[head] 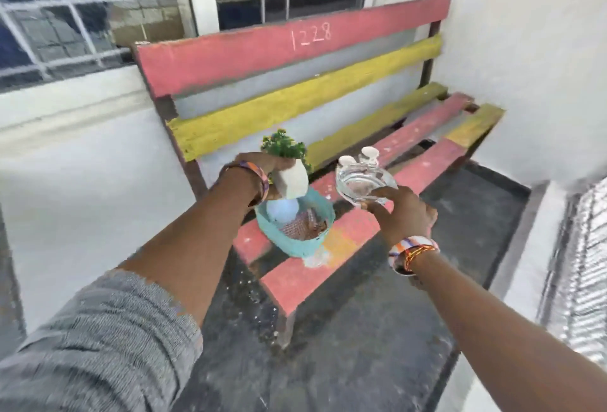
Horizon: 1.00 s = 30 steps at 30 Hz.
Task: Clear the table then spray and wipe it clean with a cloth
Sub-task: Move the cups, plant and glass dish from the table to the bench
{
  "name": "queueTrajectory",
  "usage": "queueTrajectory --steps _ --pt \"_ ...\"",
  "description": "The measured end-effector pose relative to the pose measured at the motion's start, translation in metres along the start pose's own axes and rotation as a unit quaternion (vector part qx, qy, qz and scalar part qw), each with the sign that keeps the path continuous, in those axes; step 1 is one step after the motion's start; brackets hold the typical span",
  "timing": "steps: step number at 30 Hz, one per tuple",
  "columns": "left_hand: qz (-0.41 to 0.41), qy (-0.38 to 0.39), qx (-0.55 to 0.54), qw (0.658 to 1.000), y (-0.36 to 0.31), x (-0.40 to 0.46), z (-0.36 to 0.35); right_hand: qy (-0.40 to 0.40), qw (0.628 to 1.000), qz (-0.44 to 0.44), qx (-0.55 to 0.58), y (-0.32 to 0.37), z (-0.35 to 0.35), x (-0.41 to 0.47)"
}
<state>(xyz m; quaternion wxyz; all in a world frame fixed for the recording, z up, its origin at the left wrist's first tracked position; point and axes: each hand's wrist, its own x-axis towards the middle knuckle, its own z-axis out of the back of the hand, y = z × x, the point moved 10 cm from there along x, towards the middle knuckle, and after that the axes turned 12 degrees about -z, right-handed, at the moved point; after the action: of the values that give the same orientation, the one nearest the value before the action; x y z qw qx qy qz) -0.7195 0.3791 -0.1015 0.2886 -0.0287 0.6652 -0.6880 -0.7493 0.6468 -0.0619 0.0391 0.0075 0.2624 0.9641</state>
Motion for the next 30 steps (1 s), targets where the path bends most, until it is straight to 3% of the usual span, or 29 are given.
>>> queueTrajectory --steps 3,10,14,18,22,30 --pt "0.01 0.029 -0.061 0.998 0.001 0.018 -0.058 0.003 0.998 -0.056 -0.009 -0.047 0.002 0.037" --pt "-0.076 0.024 -0.047 0.996 -0.026 0.099 -0.176 0.039 0.987 -0.154 -0.003 -0.14 -0.023 0.148" --pt "-0.122 0.0 0.03 0.992 -0.024 0.148 -0.223 0.06 0.98 -0.186 0.047 -0.172 -0.045 0.21" --pt "-0.141 -0.022 0.102 0.984 0.023 0.208 -0.276 0.116 0.964 -0.229 0.076 -0.213 -0.09 0.275" --pt "-0.121 -0.01 0.224 0.967 0.056 0.221 -0.307 0.149 0.965 -0.212 0.023 -0.237 -0.128 0.321" --pt "-0.148 -0.031 0.218 0.964 0.111 0.241 -0.347 0.217 0.965 -0.148 0.021 -0.25 -0.207 0.374"
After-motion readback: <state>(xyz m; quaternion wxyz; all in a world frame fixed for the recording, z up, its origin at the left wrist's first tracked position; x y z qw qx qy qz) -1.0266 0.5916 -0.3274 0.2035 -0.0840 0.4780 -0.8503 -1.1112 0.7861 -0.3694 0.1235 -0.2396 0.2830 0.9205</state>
